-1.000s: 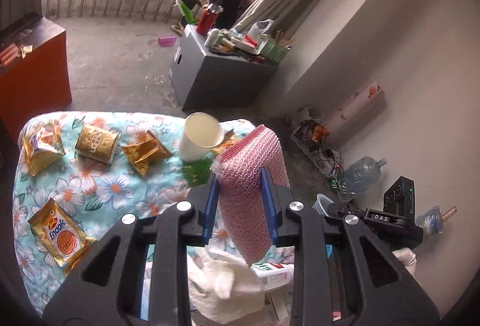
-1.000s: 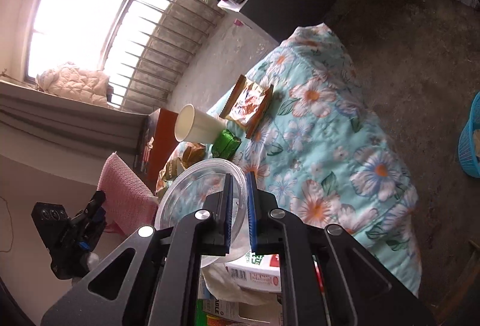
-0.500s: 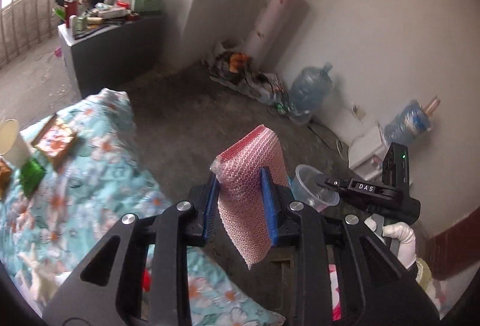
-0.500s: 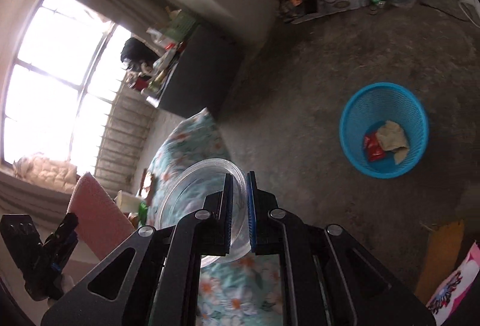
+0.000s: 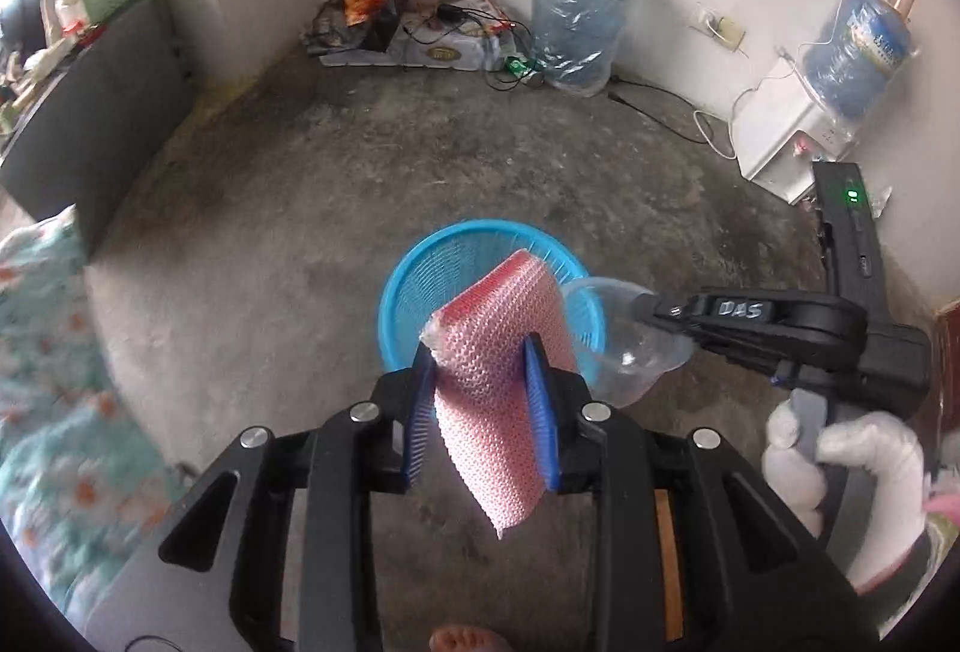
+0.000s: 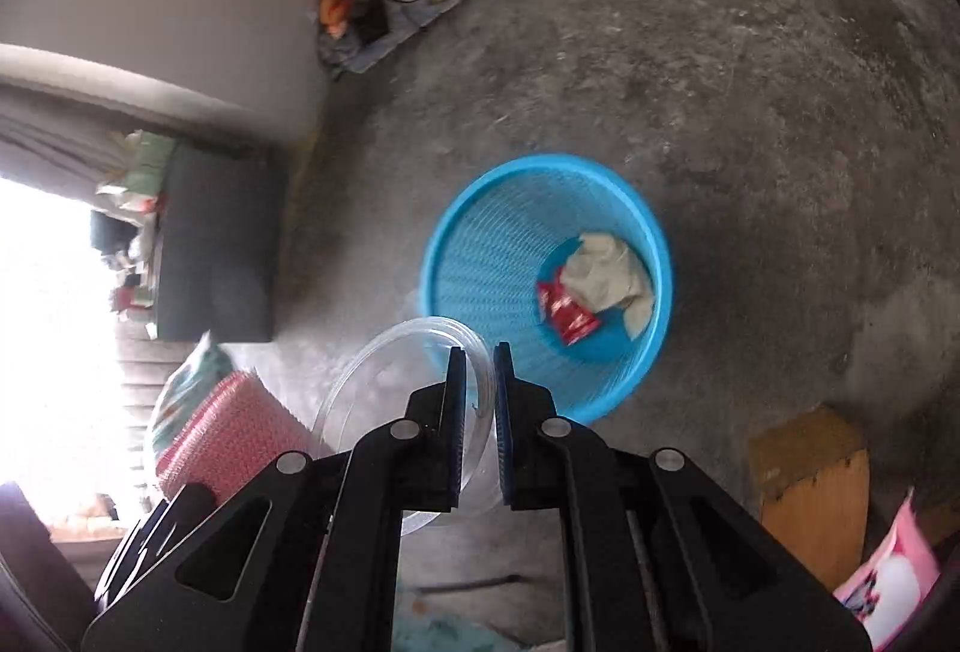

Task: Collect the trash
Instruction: 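Carry the pink sponge and clear cup over the blue wastebasket with both tools, then open both tools to drop the sponge and cup into the wastebasket, then grasp the yellow Enaak snack packet with the left tool while the right tool grasps the white cloth, then carry the Enaak packet and white cloth over the blue wastebasket with both tools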

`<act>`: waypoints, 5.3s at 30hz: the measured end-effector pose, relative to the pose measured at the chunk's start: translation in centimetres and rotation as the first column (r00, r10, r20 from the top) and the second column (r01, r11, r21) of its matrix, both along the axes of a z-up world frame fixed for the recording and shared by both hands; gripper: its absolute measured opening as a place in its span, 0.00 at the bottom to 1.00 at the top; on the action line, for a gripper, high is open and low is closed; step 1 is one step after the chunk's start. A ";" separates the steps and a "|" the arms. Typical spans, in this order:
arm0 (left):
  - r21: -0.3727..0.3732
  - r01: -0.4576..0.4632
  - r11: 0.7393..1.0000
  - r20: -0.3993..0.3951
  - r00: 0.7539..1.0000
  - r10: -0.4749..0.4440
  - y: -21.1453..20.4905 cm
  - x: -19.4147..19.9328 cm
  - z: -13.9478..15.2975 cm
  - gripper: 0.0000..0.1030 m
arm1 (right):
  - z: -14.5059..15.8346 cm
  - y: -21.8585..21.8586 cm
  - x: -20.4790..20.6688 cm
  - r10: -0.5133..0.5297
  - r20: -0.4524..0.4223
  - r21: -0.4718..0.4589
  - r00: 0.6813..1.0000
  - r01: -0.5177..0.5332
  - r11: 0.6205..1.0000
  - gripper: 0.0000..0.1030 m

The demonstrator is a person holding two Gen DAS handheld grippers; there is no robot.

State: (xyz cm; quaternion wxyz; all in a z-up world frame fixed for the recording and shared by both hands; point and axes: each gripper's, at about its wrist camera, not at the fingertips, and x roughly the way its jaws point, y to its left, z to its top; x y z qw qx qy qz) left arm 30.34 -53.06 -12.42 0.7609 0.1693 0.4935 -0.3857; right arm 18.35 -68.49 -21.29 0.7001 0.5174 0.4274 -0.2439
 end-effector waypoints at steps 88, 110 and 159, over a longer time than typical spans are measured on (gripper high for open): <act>-0.176 -0.932 0.317 -0.195 0.349 0.917 83.3 -0.2 2.6 0.07 | 24.5 56.0 10.7 0.933 0.128 -0.255 0.337 -0.898 0.359 0.54; -0.382 -0.882 0.276 -0.243 0.384 0.891 83.8 -2.8 6.7 0.02 | 19.2 64.3 15.3 0.973 -0.139 -0.451 0.183 -0.887 0.102 0.33; -0.356 -0.457 0.815 0.208 0.812 0.546 50.7 -7.0 28.5 0.02 | 33.2 35.4 -4.4 0.771 0.331 -0.611 0.544 -0.499 0.615 0.05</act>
